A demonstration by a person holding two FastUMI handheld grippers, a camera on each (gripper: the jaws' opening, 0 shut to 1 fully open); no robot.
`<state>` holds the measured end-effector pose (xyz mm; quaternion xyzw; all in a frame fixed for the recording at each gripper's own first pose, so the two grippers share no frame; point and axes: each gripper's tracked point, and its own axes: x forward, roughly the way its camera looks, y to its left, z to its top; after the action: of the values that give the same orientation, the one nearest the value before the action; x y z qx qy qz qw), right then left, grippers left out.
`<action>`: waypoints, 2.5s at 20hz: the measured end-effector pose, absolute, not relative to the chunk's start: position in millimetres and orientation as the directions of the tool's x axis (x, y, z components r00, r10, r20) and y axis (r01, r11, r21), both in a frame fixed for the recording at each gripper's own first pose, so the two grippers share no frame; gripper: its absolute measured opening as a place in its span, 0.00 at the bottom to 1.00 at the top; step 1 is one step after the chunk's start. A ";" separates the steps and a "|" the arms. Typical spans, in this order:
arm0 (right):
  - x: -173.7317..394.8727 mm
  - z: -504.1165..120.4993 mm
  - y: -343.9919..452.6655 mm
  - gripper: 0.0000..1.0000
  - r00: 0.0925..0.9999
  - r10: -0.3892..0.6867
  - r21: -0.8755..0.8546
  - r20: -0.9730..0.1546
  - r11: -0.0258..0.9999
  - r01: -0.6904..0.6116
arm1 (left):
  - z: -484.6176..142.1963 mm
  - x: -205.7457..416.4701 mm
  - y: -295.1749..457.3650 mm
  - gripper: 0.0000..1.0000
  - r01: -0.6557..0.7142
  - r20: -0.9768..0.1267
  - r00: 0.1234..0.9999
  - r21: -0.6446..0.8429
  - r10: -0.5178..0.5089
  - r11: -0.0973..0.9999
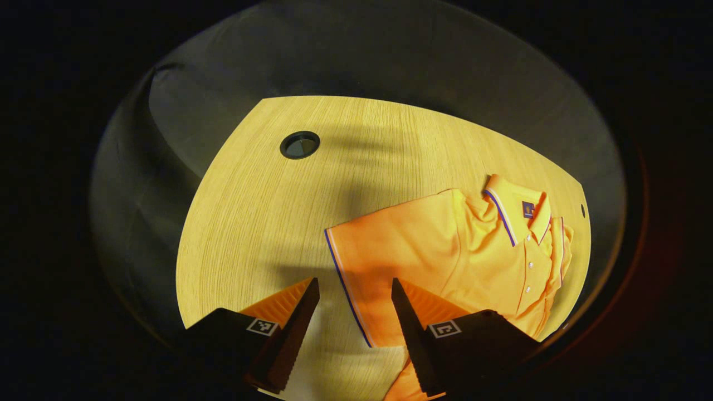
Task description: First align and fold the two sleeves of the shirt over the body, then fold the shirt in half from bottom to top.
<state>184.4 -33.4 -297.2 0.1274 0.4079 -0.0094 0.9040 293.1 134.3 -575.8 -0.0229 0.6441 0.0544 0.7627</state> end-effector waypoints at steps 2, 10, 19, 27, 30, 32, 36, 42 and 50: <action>177.5 -290.2 -40.6 0.88 0.685 0.070 0.221 -0.725 0.966 0.135 | -584.3 293.3 137.1 0.87 -0.071 -0.988 0.132 0.071 0.080 0.995; 159.6 -283.7 -74.1 0.88 0.695 0.022 0.207 -0.719 0.961 0.183 | -586.5 291.8 118.7 0.12 -0.047 -0.994 0.109 0.020 0.025 0.999; 156.6 -279.7 -89.4 0.88 0.706 0.023 0.236 -0.708 0.950 0.205 | -529.3 321.3 72.1 0.07 0.101 -0.964 0.265 0.002 -0.025 0.995; 154.8 -286.1 -83.6 0.88 0.703 0.045 0.249 -0.710 0.949 0.191 | -509.6 319.8 -32.6 0.16 0.290 -0.942 0.290 -0.080 -0.167 0.954; 149.1 -285.4 -87.6 0.88 0.702 0.047 0.247 -0.711 0.951 0.186 | -497.2 311.7 -64.3 0.31 0.328 -0.920 0.294 -0.159 -0.260 0.931; 146.2 -283.3 -92.7 0.88 0.704 0.045 0.252 -0.708 0.948 0.193 | -483.4 310.8 -73.0 0.40 0.335 -0.898 0.330 -0.178 -0.292 0.925; 139.4 -277.4 -105.4 0.88 0.732 -0.003 0.229 -0.681 0.949 0.217 | -449.0 302.0 -64.4 0.87 0.345 -0.852 0.445 -0.123 -0.277 0.930; 127.2 -251.4 -90.7 0.88 0.810 0.043 0.202 -0.585 0.975 0.095 | -343.4 262.4 -47.5 0.94 0.268 -0.692 0.695 -0.004 -0.196 0.963; 92.8 -199.5 -44.3 0.96 0.873 0.206 0.150 -0.442 0.976 -0.155 | -192.1 167.2 -11.4 0.98 0.063 -0.371 0.928 0.059 -0.037 0.996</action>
<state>92.8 -44.3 -199.5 0.0549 0.2342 0.0935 0.9661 167.2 -11.4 -192.1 0.0351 0.1881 -0.0253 0.9812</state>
